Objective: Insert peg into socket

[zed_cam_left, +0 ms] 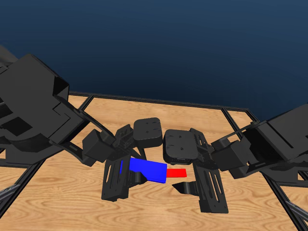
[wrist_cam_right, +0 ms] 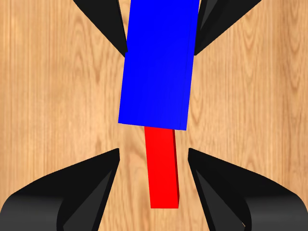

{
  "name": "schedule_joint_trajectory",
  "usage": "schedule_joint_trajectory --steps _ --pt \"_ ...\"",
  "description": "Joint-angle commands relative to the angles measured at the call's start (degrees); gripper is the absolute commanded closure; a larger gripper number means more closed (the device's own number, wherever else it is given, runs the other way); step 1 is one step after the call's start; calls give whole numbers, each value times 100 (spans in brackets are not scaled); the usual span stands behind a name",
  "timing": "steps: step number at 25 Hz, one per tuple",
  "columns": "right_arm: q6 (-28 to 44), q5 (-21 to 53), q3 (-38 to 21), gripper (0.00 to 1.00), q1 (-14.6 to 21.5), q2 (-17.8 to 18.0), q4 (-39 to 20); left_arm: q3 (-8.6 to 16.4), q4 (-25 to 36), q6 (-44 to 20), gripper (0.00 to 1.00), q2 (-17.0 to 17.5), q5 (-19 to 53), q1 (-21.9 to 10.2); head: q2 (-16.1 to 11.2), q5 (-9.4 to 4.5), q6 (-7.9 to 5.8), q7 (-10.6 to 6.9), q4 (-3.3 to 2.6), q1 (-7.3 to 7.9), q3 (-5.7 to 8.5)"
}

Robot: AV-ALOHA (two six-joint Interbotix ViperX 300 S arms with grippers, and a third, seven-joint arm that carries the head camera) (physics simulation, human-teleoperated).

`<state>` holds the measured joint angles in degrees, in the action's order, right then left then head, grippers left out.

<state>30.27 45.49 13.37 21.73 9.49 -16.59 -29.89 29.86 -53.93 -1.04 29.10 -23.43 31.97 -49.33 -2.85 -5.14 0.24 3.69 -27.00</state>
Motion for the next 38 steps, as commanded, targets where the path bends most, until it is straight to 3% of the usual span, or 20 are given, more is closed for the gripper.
schedule_joint_trajectory --steps 1,2,3,4,5,6,11,12,17,25,27,38 --pt "90 -153 95 0 -82 -346 -12 82 197 -376 100 147 157 118 40 86 0 -4 6 22 77" --pt "161 -111 190 0 -63 -429 -21 125 262 -498 100 160 257 81 47 89 -1 -12 8 28 73" --pt "242 -37 287 0 -44 -513 -51 -35 301 -542 100 79 221 106 51 92 -3 -14 7 26 73" --pt "251 59 347 0 -24 -583 -30 -39 196 -355 100 0 173 82 57 89 -5 -19 4 21 71" --pt "359 101 407 0 2 -659 -95 51 236 -636 100 83 162 51 60 88 -4 -22 4 19 71" --pt "438 145 463 0 21 -740 -131 -80 228 -627 100 214 219 137 66 93 -5 -26 3 17 67" --pt "835 200 873 0 32 -1079 -278 -20 411 -808 100 281 250 16 72 109 -16 -35 -6 -3 72" --pt "876 189 908 100 12 -1073 -282 -88 533 -801 100 179 392 55 72 108 -19 -39 -9 -8 74" --pt "924 -406 1213 100 -120 -964 -140 -53 553 -933 100 214 368 -2 65 108 -14 -39 -10 -15 79" --pt "748 -1017 1233 100 -331 -741 -60 14 649 -1092 100 302 370 -51 59 98 -11 -42 -8 -9 78" --pt "649 -1149 1163 100 -363 -655 -25 -94 661 -1071 100 167 439 -36 55 104 -12 -29 -6 -3 79" --pt "95 -1314 563 100 -408 -298 89 30 636 -1106 100 214 327 -37 49 119 -3 -49 -1 8 80"
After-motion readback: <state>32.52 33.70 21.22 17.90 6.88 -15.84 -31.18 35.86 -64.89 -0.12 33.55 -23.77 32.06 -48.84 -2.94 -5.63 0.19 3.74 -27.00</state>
